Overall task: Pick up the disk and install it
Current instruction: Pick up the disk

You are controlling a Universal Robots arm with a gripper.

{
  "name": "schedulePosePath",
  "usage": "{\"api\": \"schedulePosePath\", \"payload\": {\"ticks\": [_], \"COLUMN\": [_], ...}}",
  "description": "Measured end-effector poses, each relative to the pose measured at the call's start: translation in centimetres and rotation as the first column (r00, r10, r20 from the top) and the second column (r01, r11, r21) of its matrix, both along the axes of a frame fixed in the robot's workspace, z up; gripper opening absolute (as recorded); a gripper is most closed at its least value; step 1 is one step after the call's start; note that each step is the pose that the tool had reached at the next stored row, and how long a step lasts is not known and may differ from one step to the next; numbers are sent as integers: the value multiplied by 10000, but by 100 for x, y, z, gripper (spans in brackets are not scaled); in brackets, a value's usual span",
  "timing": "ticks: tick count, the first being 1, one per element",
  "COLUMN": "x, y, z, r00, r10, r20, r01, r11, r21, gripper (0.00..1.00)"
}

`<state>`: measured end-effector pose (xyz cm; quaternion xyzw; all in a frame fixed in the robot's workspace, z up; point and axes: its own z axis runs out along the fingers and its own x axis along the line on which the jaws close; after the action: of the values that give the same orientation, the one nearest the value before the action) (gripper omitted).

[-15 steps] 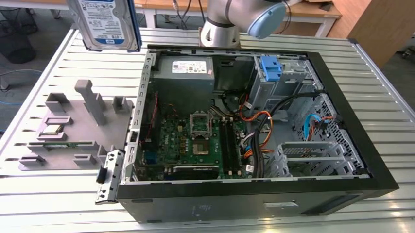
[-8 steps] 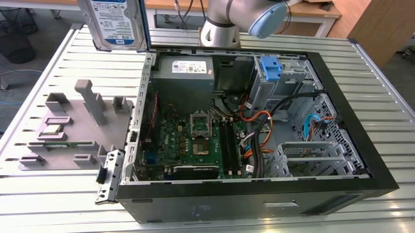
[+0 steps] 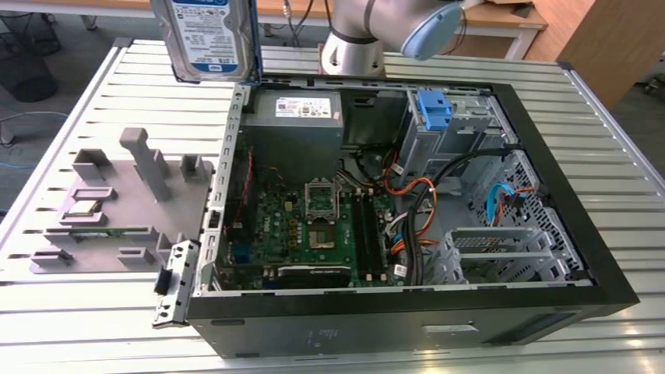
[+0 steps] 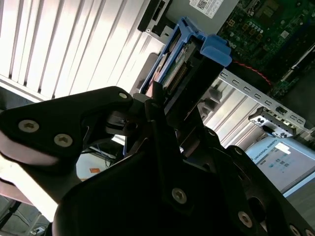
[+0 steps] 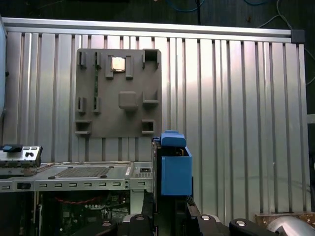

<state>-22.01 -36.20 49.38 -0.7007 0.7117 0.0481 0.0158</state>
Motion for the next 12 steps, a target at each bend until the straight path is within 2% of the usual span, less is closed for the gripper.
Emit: {"api": "schedulePosePath", "payload": {"ticks": [12], "x": [436], "y": [0], "z": [0], "r00": [10000], "r10": [0], "r20": [-2], "r01": [0], "r11": [10000], "r21": [-1], "gripper": [35]}}
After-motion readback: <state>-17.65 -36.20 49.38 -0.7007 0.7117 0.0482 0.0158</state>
